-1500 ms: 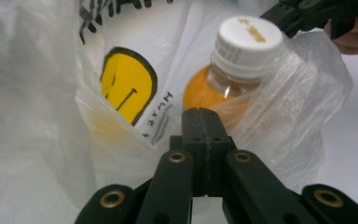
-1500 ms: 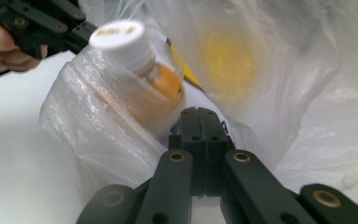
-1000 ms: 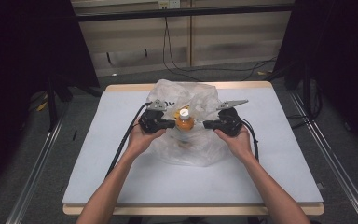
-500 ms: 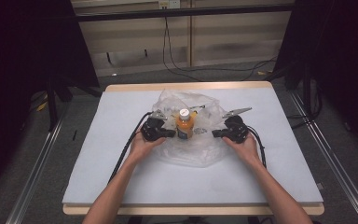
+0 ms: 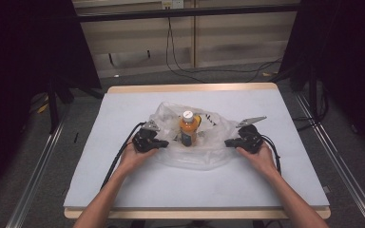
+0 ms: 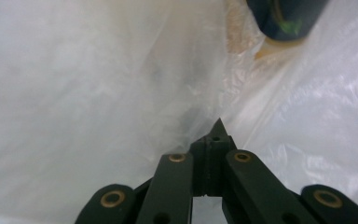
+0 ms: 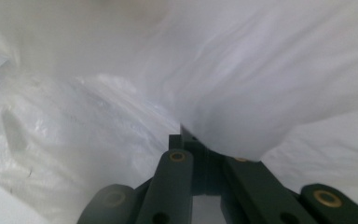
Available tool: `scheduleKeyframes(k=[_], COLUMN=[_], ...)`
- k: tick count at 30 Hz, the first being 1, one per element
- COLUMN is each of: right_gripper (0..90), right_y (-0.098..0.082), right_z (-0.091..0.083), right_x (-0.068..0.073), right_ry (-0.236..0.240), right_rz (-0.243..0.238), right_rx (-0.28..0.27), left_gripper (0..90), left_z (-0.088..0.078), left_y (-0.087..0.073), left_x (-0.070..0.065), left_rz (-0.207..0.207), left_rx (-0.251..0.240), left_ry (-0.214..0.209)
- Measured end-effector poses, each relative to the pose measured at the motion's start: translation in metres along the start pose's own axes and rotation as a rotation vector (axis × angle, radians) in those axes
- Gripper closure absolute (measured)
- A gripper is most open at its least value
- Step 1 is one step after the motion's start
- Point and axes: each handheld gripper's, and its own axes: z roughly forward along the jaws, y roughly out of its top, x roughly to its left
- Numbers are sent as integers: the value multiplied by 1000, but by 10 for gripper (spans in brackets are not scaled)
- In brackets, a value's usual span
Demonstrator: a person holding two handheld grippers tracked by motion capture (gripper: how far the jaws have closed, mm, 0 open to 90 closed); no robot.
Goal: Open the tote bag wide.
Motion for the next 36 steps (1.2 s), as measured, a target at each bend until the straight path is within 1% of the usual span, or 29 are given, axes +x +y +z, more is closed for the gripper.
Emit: scheduleKeyframes(k=[1, 3, 4, 5, 6, 8, 10, 11, 13, 15, 16, 17, 18, 19, 21, 22, 23, 25, 26, 27, 28, 29, 30, 31, 32, 33, 34, 35, 36], right_gripper=[900, 900, 900, 900, 900, 900, 900, 900, 900, 900, 900, 900, 900, 900, 900, 900, 900, 900, 900, 900, 900, 900, 900, 900, 900, 900, 900, 900, 900], right_y=[-2, -3, -3, -3, -3, -3, -1, 0, 5, 6, 6, 7, 7, 7, 10, 14, 16, 19, 26, 31, 35, 40, 46, 46, 52, 59, 66, 80, 87], right_z=[-1, -2, -2, -2, -2, -2, -3, -5, -14, -22, -22, -30, -34, -34, -44, -53, -57, -61, -66, -68, -68, -69, -69, -69, -69, -70, -71, -74, -75], right_x=[-1, -1, -1, 0, 1, 3, 5, 6, 14, 19, 19, 25, 28, 28, 33, 37, 39, 40, 42, 43, 44, 46, 48, 48, 50, 51, 53, 56, 56], right_ry=[0, 2, 0, -5, -12, -10, 3, 18, 48, 67, 67, 77, 81, 81, 92, 97, 101, 98, 101, 104, 109, 112, 122, 122, 127, 127, 136, 144, 151], right_rz=[5, 14, 14, 17, 18, 9, 8, 11, 12, 5, 5, -5, -13, -13, -20, -26, -30, -29, -34, -34, -38, -46, -52, -52, -61, -71, -77, -92, -94], right_rx=[-3, -10, -13, -14, -10, -15, -44, -65, -121, -146, -146, -167, -177, -177, -205, -234, -250, -261, -288, -301, -311, -322, -335, -335, -345, -354, -364, -384, -392], left_gripper=[900, 900, 900, 900, 900, 900, 900, 900, 900, 900, 900, 900, 900, 900, 900, 900, 900, 900, 900, 900, 900, 900, 900, 900, 900, 900, 900, 900, 900], left_z=[-2, -2, -3, -3, -3, -4, -6, -9, -18, -25, -25, -27, -31, -35, -42, -47, -55, -60, -63, -66, -70, -75, -77, -77, -79, -79, -79, -79, -79], left_y=[-2, -4, -4, -5, -6, -8, -7, -6, -3, -2, -2, -2, -2, -1, 2, 4, 8, 10, 14, 17, 22, 31, 37, 37, 43, 49, 56, 63, 70], left_x=[0, -1, -2, -3, -5, -4, -6, -7, -10, -13, -13, -15, -17, -20, -27, -29, -32, -33, -32, -30, -28, -23, -22, -22, -19, -17, -15, -13, -12], left_rz=[16, 12, -3, 11, 2, -9, -10, -23, -21, -5, -5, -12, -5, -4, 10, 23, 22, 28, 36, 32, 29, 26, 25, 25, 35, 32, 38, 42, 42], left_rx=[2, -10, -8, -16, -26, -57, -87, -115, -163, -171, -171, -190, -196, -206, -237, -246, -291, -302, -318, -335, -350, -393, -411, -411, -418, -430, -432, -437, -441], left_ry=[4, 4, -3, 0, 4, -30, -46, -53, -52, -49, -49, -60, -64, -65, -70, -75, -84, -80, -69, -76, -67, -71, -67, -67, -60, -59, -54, -51, -58])
